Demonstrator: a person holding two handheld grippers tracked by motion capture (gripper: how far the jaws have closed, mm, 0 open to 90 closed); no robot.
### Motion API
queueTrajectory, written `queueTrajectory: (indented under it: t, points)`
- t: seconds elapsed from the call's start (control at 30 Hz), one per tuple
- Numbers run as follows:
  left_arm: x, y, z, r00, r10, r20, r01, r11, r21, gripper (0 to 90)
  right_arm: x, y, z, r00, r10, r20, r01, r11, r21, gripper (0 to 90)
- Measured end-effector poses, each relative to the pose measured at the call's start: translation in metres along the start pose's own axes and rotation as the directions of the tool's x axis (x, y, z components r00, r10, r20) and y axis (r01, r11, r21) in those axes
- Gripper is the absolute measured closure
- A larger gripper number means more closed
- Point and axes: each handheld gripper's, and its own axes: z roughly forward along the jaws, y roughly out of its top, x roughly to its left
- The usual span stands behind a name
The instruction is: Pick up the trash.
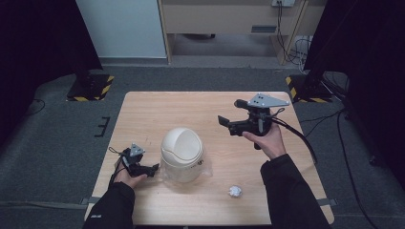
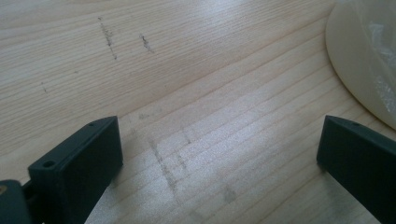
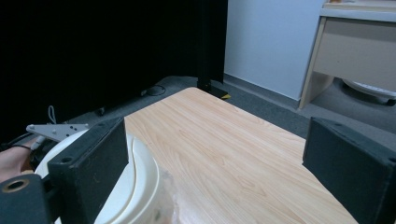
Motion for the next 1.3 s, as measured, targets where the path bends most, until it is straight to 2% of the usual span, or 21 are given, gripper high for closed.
queueTrajectory:
  t: [0.27,0.47,0.77,1.0,1.3]
  points:
    - [0.0,0.0,0.0,1.0,0.0,0.0,0.0,1.0,0.0,0.0,0.011,-0.011,0.02,0.9994,0.01,-0.032,-0.009,1.0,0.018,7.9]
    - [0.0,0.0,0.0,1.0,0.0,0.0,0.0,1.0,0.0,0.0,0.022,-0.026,0.038,0.9981,0.005,-0.061,-0.002,0.998,0.057,8.3]
    - [0.0,0.0,0.0,1.0,0.0,-0.001,0.0,1.0,-0.001,0.0,0.032,-0.041,0.053,0.9962,0.009,-0.086,-0.001,0.996,0.092,8.5]
    - [0.0,0.0,0.0,1.0,0.0,-0.001,0.0,1.0,-0.001,0.0,0.04,-0.055,0.066,0.9941,0.009,-0.108,0.007,0.99,0.14,9.2]
    - [0.0,0.0,0.0,1.0,0.0,-0.001,0.0,1.0,-0.001,0.0,0.044,-0.066,0.077,0.993,0.01,-0.118,0.011,0.984,0.178,9.4]
